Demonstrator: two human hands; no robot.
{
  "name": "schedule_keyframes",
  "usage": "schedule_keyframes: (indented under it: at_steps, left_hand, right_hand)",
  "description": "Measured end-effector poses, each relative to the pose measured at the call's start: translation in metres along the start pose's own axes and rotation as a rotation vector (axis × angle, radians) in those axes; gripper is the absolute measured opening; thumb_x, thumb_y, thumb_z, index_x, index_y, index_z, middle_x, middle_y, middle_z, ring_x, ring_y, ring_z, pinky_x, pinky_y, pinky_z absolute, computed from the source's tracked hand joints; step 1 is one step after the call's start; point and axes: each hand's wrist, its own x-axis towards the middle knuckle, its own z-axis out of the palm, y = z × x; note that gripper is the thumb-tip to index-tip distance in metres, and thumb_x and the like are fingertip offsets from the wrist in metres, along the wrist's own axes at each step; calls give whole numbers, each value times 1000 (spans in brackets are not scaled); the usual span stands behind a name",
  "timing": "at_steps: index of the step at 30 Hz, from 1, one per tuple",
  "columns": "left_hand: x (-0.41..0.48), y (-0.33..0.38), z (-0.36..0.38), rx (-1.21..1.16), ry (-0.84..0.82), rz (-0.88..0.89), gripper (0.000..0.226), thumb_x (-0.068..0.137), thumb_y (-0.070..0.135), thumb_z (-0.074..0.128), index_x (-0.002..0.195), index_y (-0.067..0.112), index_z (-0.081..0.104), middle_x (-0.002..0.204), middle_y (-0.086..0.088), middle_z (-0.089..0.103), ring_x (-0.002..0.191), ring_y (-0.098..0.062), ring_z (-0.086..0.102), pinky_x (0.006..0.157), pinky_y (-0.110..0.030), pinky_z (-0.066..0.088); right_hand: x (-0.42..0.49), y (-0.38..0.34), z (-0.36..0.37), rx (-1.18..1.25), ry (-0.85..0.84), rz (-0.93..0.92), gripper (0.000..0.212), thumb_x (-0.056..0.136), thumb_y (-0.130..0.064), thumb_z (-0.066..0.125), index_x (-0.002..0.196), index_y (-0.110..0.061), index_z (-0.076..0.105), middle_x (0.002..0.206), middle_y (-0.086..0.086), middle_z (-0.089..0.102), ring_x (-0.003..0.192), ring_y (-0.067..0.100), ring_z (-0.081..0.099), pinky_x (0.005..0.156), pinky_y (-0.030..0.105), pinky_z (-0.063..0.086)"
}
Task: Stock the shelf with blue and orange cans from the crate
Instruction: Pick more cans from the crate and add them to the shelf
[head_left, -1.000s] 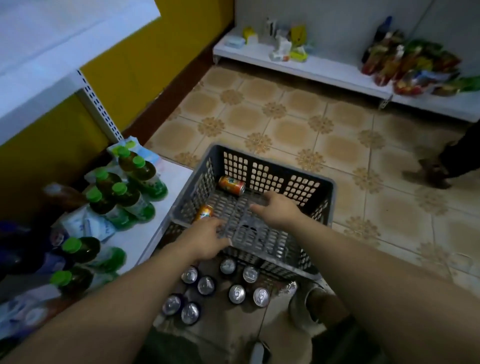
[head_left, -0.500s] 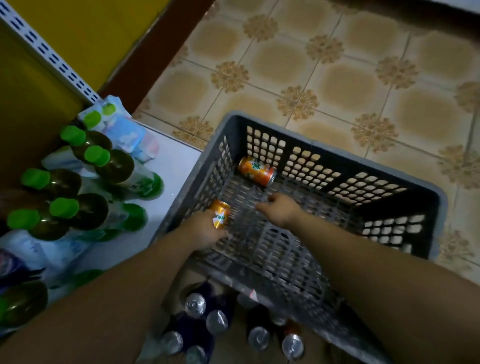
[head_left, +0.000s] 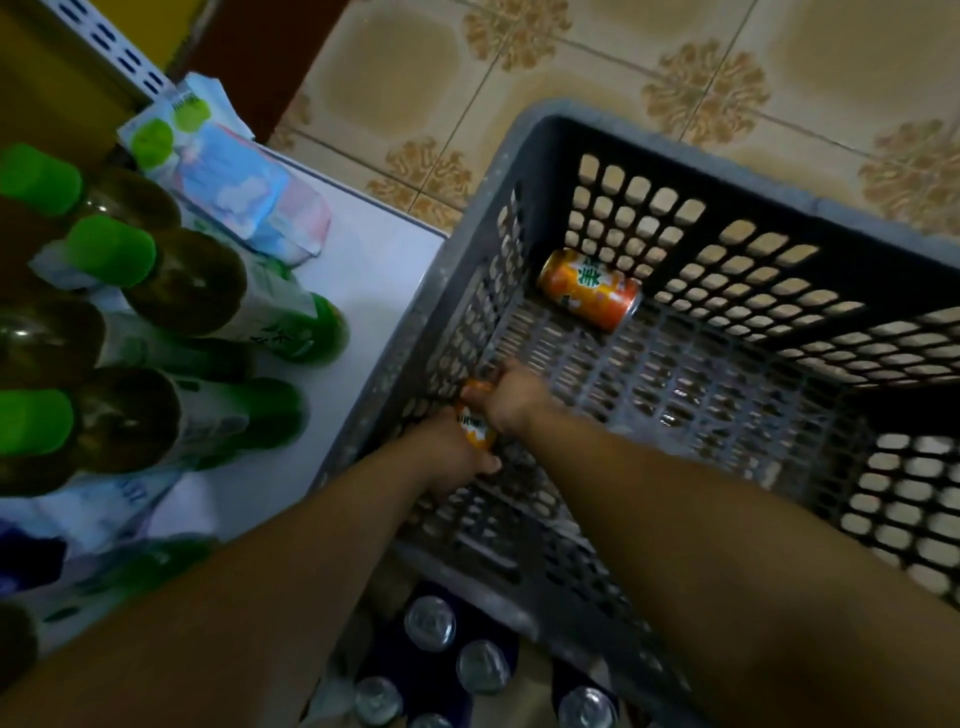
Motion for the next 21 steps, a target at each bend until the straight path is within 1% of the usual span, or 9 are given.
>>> schedule_keyframes:
  at_steps: [2,4,7,11,13,15,17,19,21]
  left_hand:
    - [-1,-3,0,21,-17,-9,91,77,27,76,148,9,21,148,-10,37,132,-26,41,110,-36,34]
    - [-5,-4,-2,3,-41,-9,88,78,25,75,148,12,23,145,-8,41,130,-25,44,107,-31,35]
    - [-17,1,-9,-93,-35,58,83,78,20,75,146,17,29,139,-5,47,126,-22,46,96,-25,32]
    - [-51,15,-20,-173,143,254,99,61,34,83,145,23,30,138,-4,42,125,-24,47,107,-36,37]
    - [-83,28,-28,-176,224,343,100,66,29,83,147,23,25,143,-4,31,127,-23,42,104,-31,34]
    - [-118,41,-37,-245,255,454,96,68,23,83,145,28,26,142,-3,34,123,-22,46,102,-34,40]
    - [-161,54,-48,-304,287,551,87,69,20,82,139,33,32,130,3,46,111,-14,54,94,-31,48]
    - [-208,65,-60,-349,289,623,75,73,18,80,131,34,37,111,14,52,96,0,55,79,-15,45]
    - [-256,69,-68,-455,249,635,68,75,18,78,129,31,40,107,15,55,93,2,55,75,-15,43]
  right_hand:
    - [-4,2,3,38,15,-28,40,88,-37,66,119,-16,51,108,6,64,98,25,59,77,34,52]
    - [-14,6,-2,84,69,-57,20,87,-27,68,88,-18,51,79,0,57,80,20,55,56,26,43]
    - [-42,1,-22,158,161,-137,28,82,-22,74,72,-19,48,70,-2,56,71,17,56,57,28,46]
    - [-103,-21,-65,251,231,-246,24,80,-22,76,69,-17,55,71,-1,61,68,14,58,67,34,53]
    - [-142,-31,-85,360,271,-278,24,81,-24,75,68,-18,56,74,0,61,74,18,61,72,38,54]
    - [-181,-41,-100,495,315,-311,23,82,-25,74,72,-17,55,81,6,62,83,27,63,79,43,55]
    - [-223,-55,-109,591,382,-354,21,83,-27,73,90,-18,55,91,8,60,89,26,63,80,41,56]
    - [-268,-72,-117,672,425,-420,35,85,-30,71,112,-19,53,100,5,59,94,20,63,78,34,55]
    - [-313,-84,-120,743,368,-534,35,83,-35,71,110,-16,59,99,2,63,93,18,63,75,31,52]
